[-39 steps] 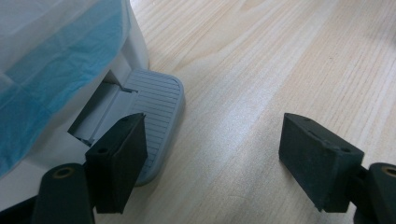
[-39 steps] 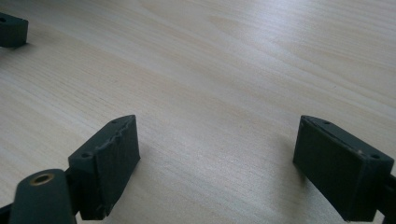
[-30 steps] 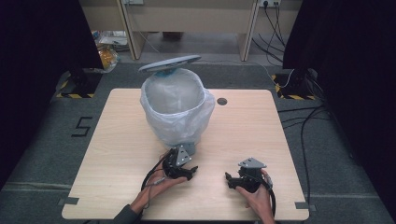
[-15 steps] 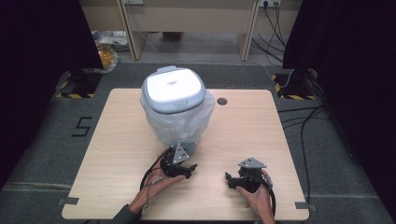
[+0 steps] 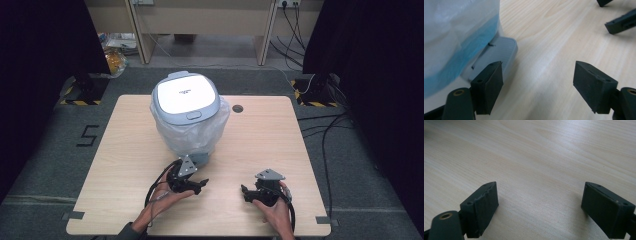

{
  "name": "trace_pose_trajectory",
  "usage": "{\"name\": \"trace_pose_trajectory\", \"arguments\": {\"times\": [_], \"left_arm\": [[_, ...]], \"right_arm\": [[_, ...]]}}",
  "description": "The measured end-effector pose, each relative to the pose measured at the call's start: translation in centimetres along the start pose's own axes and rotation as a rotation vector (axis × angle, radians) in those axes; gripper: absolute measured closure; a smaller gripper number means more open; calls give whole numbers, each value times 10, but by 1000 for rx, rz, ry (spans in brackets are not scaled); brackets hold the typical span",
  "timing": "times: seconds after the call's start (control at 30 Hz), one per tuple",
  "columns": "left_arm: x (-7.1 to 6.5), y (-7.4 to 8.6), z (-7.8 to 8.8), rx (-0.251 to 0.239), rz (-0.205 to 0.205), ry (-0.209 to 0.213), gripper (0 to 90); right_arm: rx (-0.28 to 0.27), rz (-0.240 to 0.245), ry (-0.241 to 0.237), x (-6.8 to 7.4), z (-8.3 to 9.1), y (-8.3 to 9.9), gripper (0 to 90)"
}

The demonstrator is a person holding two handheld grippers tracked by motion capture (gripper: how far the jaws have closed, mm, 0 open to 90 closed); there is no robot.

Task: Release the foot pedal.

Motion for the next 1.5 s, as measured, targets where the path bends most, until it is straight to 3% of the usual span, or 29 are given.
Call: {"name": "trace_pose_trajectory", "arguments": {"times": [0.5,0.93,1.03,1.13,1.27,1.5], "left_arm": [[4,18,31,-31,55,-1,229],[14,66,46,47,131,-21,220],[16,70,49,50,136,-30,220],[20,77,53,80,124,-72,216],[23,81,58,80,159,-52,208],[25,89,61,91,180,-47,190]], "right_arm": [[0,0,-1,0,0,0,141],[0,0,0,0,0,0,141],[0,0,0,0,0,0,140],[0,0,-1,0,0,0,140],[1,4,-4,-1,0,0,140],[1,2,-3,0,0,0,140]]}}
Point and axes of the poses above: each handheld gripper's, and its own axes: z roughly backward along the jaws, y roughly out of its underside, x roughly to its left, the point moved 1 cm from there along -z, roughly forward along the jaws, and after that the axes turned 13 degrees about -z, right-handed, at the moved point
